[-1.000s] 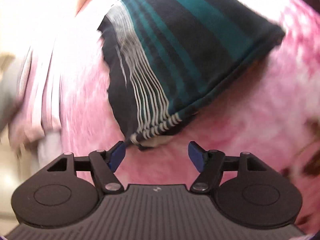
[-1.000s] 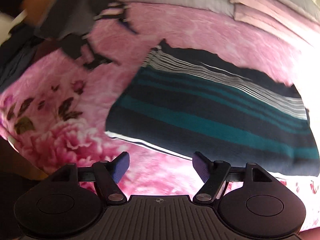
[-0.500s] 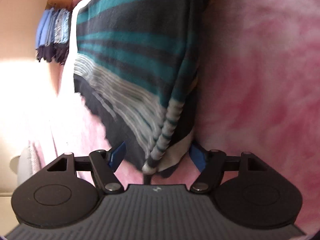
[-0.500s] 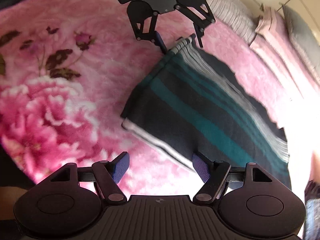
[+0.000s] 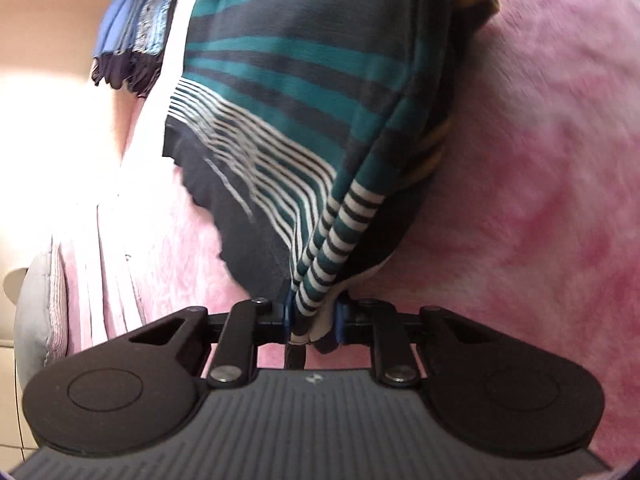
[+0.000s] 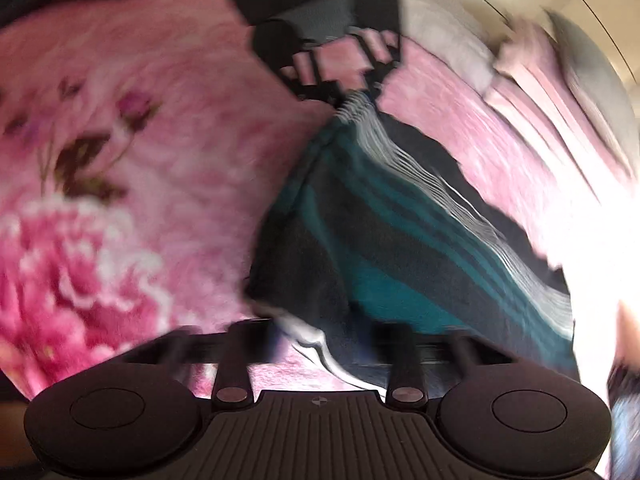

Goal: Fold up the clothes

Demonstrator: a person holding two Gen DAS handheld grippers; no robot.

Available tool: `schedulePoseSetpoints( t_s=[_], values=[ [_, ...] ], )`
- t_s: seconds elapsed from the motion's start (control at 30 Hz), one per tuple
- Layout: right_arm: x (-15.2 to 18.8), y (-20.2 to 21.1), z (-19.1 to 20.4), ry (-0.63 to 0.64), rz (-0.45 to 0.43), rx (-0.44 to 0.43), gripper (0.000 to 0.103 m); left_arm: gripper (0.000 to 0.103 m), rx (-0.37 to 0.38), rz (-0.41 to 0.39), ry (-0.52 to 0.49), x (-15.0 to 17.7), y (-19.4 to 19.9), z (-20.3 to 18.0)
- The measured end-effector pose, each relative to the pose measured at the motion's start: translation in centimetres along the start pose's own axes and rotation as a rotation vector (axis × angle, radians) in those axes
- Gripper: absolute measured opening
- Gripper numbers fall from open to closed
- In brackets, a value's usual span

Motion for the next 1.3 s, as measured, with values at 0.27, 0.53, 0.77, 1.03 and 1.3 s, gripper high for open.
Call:
schedulePoseSetpoints(
  t_s=[0.27,0.53,0.77,1.03,1.3],
  values=[
    [-2.7,7.0,-7.3,-0.237,-0.096,-0.042,0.015,0.015,-0.033,0.014,0.182,-1.5,2.0,10.5],
    [0.0,12.4,-19.5,-0.650,-0.241,-0.075,0.015,0.015,0.018,0.003,0.187,-6.5,-1.4,23.1],
    [7.3,11.4,-30.2,-0.963,-0.315,-0.161,0.015,0.015,0.155,0.031,0.100,-12.7,-11.0,28.7],
    [17.3,5.8,-37.6,-1.306,-0.293,-0.289,0.015,0.016,0.361,0.044,0.025,-18.3,-23.9,30.3],
    [22.8,2.3,-39.0,-1.536,-0.278,-0.350,0.015,0.017,0.479,0.049,-0.003,-20.1,-30.5,30.2]
  ],
)
Point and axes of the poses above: each gripper's, at about its wrist camera, not at the fingertips, and y roughly against the way its jaws point, z to its left, x to its underside, the point moved 1 cm from there along -y, roughly the way its jaws point, and after that the axes turned 3 degrees about -x, right-handed, at the moved point
